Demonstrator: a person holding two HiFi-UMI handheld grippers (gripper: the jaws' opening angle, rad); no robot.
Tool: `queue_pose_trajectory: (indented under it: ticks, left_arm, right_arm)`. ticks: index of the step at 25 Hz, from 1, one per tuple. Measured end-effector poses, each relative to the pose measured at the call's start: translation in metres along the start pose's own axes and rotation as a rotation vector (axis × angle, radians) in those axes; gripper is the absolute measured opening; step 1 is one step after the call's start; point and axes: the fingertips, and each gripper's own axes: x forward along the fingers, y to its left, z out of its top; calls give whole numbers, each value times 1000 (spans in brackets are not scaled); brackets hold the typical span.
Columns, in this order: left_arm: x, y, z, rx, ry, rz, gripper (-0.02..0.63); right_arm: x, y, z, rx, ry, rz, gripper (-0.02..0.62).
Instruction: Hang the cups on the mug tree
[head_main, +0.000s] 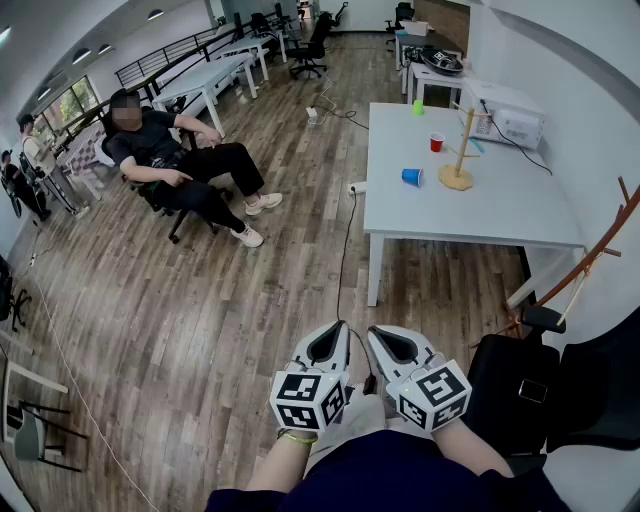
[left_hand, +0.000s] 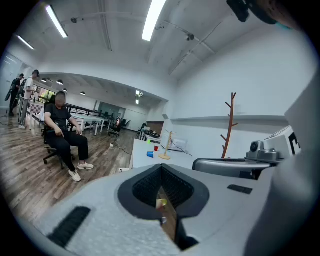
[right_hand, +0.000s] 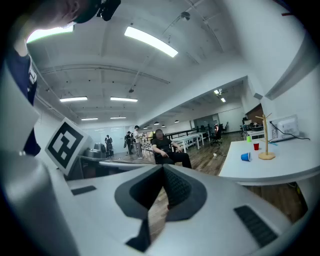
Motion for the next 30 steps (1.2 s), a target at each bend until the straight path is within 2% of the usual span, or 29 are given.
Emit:
queue_pose_trajectory:
  ticks: [10,16,30]
  left_arm:
    - [-1,9,6,-56,-42,29,20]
    - [3,18,10,-73,-46,54,20]
    - [13,72,28,-72,-20,29,20]
  right_arm:
    - [-5,-7,-3,-11,12,-29,28]
    - [3,-8,-2,-4,17,-17,28]
    - [69,9,7,23,10,-14,29]
